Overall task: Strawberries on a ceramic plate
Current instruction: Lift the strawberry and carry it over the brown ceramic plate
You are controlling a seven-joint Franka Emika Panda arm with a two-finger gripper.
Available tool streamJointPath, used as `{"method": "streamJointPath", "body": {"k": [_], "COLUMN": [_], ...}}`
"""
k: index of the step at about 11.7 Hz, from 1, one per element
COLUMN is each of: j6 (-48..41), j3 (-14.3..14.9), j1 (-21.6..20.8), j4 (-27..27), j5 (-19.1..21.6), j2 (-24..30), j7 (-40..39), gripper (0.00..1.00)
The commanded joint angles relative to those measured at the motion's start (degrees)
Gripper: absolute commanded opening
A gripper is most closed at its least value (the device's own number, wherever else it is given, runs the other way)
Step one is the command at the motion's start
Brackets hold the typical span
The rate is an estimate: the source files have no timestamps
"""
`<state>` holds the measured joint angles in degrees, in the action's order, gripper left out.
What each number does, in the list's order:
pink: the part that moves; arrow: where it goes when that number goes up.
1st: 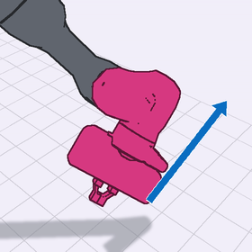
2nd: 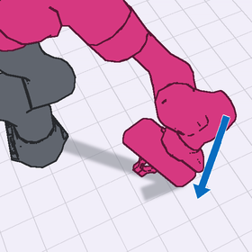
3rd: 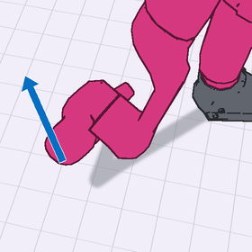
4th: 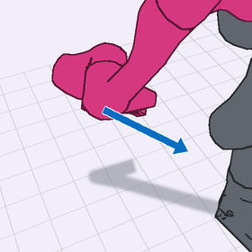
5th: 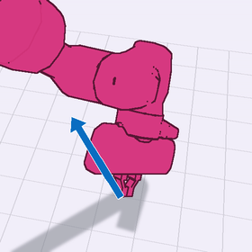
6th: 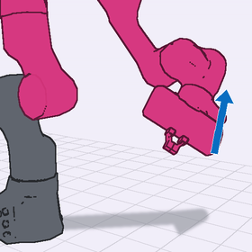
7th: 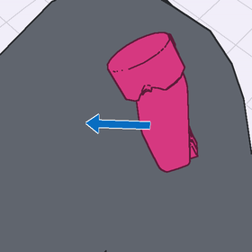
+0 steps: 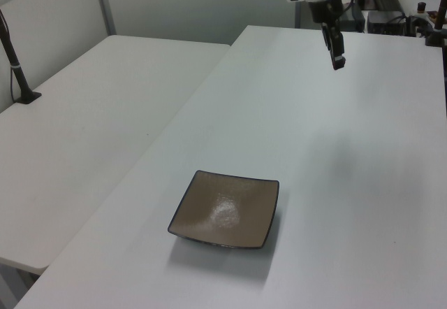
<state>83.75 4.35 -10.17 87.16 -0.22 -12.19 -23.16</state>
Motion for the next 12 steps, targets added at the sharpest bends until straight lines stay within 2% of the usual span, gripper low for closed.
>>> {"method": "streamJointPath", "body": {"k": [1, 3, 4, 7, 8, 10, 12], "j6": [0.97, 2.37, 7.6, 22.89, 26.34, 38.79, 48.3], "j3": [0.31, -1.09, -2.23, -6.53, -6.81, -6.9, -6.99], "j1": [-7.91, -10.56, -11.35, -13.02, -13.9, -16.62, -18.82], "j4": [1.53, 1.0, 0.91, 1.26, 1.44, 1.7, 3.28], "j5": [2.76, 5.91, 7.06, 7.16, 7.08, 7.07, 7.07], "j2": [1.03, -0.02, -0.63, -4.23, -5.11, -9.23, -11.96], "j7": [11.78, 16.19, 20.82, 37.44, 40.09, 46.16, 47.85], "gripper": [0.03, 0.03, 0.03, 0.03, 0.03, 0.03, 0.03]}}
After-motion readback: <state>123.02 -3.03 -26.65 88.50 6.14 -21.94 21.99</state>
